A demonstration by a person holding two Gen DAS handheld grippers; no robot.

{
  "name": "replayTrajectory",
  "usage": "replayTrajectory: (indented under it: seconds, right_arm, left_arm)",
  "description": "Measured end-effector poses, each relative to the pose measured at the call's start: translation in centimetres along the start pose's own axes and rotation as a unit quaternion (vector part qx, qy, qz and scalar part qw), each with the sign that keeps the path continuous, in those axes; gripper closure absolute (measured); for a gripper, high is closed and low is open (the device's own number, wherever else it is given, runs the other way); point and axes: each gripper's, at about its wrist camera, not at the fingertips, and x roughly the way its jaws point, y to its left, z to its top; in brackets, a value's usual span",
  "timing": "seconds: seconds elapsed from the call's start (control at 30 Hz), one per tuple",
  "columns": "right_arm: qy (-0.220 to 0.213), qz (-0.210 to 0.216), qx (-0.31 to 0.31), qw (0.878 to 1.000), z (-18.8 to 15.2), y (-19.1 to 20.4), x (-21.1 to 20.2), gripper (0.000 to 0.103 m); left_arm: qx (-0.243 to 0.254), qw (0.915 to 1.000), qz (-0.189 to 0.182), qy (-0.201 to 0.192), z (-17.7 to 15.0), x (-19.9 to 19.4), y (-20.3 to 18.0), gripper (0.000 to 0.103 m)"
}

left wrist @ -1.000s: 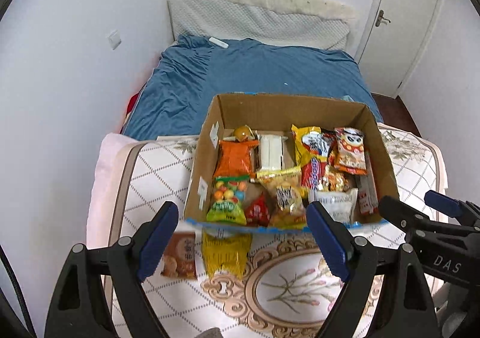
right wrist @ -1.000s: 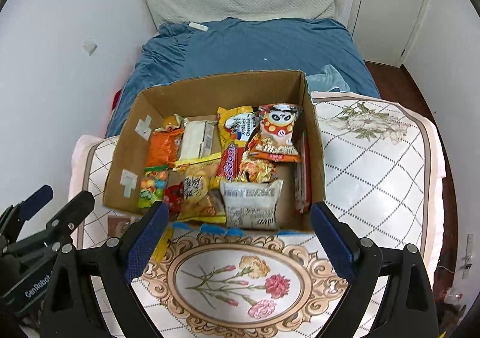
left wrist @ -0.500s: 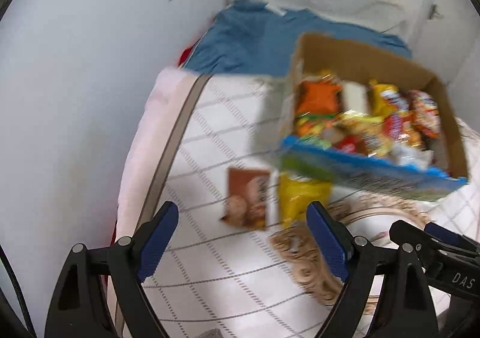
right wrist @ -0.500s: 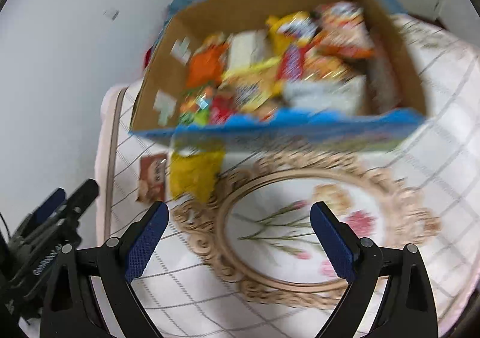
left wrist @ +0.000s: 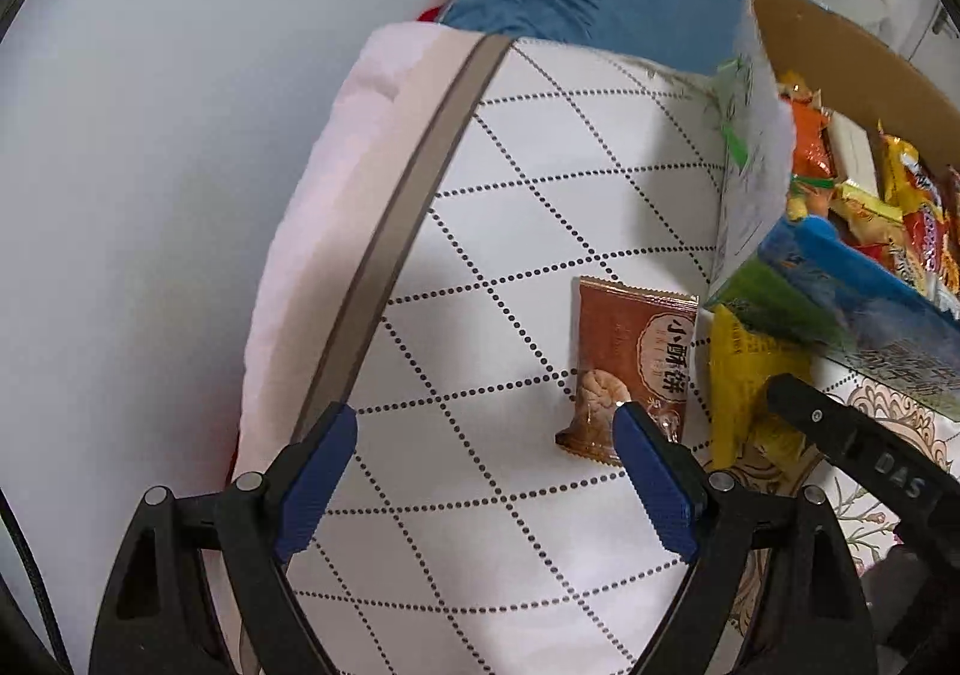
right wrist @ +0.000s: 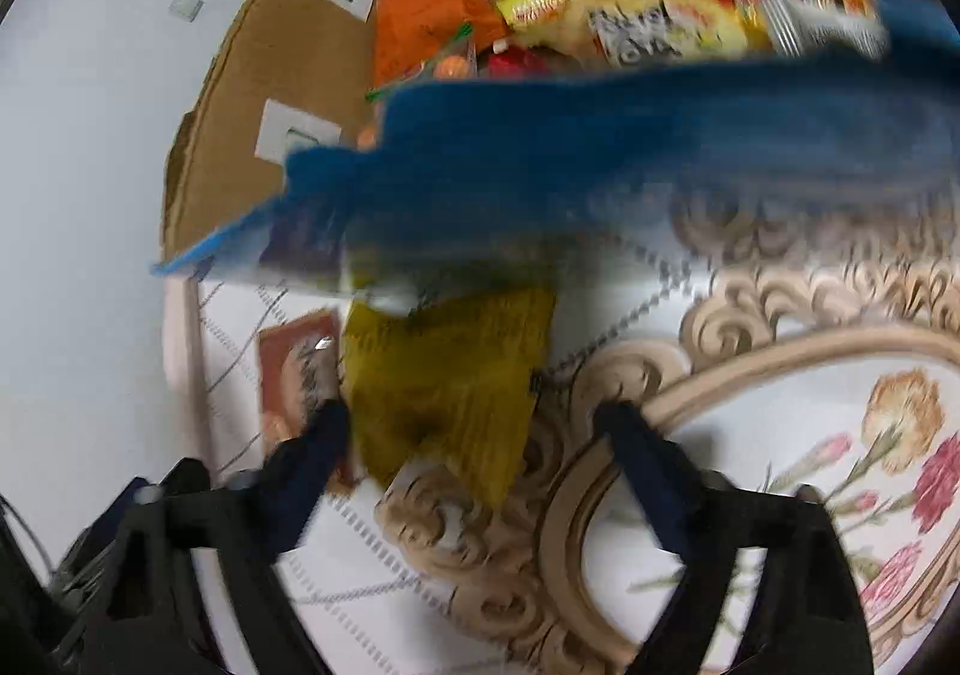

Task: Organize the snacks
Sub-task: 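Move both tools toward the brown packet and yellow bag on the bed, then grasp the brown pastry packet with the left tool while the right tool grasps the yellow bag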

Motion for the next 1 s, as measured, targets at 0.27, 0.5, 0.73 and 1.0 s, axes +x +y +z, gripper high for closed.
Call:
replayTrajectory:
  seconds: [0.27, 0.5, 0.73, 1.0]
  right_arm:
    - [0.01, -0.001, -0.009, 1.0, -1.3, -0.5, -0.4, 0.084]
    - [-0.003, -0.013, 0.008, 1.0, -3.3, -4.2, -3.6, 0.087]
    - [0.02, 0.057, 0.077, 0.995, -3.4, -7.5, -4.5, 0.08]
    - [0.023, 0.143, 0.181, 0.973, -2.7, -6.8, -2.5, 0.025]
  left_arm:
    - [0.022, 0.9986, -0.035, 0.032, 1.5, 2.4, -1.8, 0.016]
    - [0.07, 0.9951, -0.035, 0.06, 2.6, 4.9, -4.8, 0.016]
    - [0.079, 0.9926, -0.047, 0.079, 2.9, 7.7, -6.2, 0.018]
    - [0.064, 0.9946, -0.054, 0.062, 1.4, 6.2, -4.5, 0.049]
